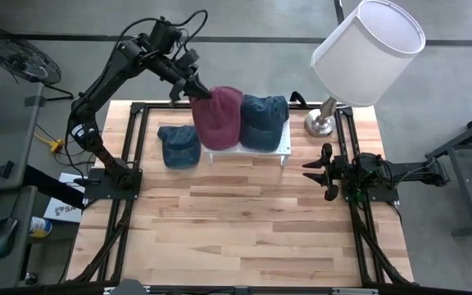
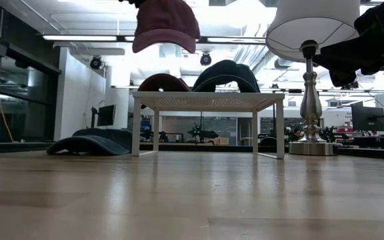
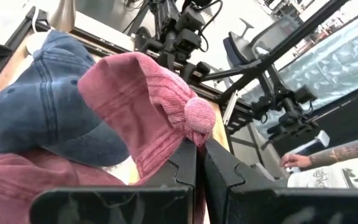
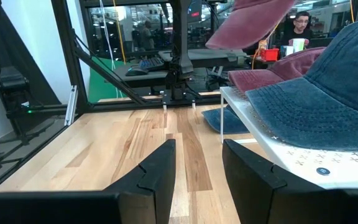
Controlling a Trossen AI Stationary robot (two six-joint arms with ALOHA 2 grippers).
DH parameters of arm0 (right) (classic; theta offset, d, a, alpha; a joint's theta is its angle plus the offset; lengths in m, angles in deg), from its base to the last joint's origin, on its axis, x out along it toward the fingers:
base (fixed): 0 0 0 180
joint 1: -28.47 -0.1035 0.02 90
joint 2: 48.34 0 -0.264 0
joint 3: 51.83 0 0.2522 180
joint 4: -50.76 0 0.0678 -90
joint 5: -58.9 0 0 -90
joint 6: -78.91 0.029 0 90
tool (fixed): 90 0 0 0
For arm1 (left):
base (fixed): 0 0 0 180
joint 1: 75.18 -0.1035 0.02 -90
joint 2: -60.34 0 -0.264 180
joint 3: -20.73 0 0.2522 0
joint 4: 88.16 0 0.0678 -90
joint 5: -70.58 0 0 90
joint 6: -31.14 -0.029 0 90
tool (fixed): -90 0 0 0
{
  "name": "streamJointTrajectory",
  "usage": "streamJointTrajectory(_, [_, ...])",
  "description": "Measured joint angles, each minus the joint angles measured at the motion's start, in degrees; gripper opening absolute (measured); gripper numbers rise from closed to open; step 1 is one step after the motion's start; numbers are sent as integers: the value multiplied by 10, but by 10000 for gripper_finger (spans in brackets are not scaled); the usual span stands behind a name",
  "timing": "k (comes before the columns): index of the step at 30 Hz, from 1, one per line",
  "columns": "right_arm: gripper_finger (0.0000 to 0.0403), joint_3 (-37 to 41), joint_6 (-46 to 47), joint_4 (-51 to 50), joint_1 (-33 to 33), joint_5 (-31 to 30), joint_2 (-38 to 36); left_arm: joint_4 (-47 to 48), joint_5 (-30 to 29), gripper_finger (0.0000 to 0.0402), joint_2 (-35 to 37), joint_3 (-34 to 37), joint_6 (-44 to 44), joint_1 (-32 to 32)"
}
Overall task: Pick & Place hat
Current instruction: Stack the red cap on top of the red cap on the shelf
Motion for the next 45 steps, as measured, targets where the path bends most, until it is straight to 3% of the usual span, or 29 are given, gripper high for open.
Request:
streamJointTrajectory(17, [126,0,0,0,0,0,0,43,12,2,-37,0,-54,0])
streamJointTrajectory(27, [126,0,0,0,0,0,0,42,-16,4,-57,0,-62,0])
streamJointTrajectory(34, [126,0,0,0,0,0,0,35,-53,12,-65,0,-64,0])
streamJointTrajectory(45, [126,0,0,0,0,0,0,16,-188,22,-69,0,-64,0])
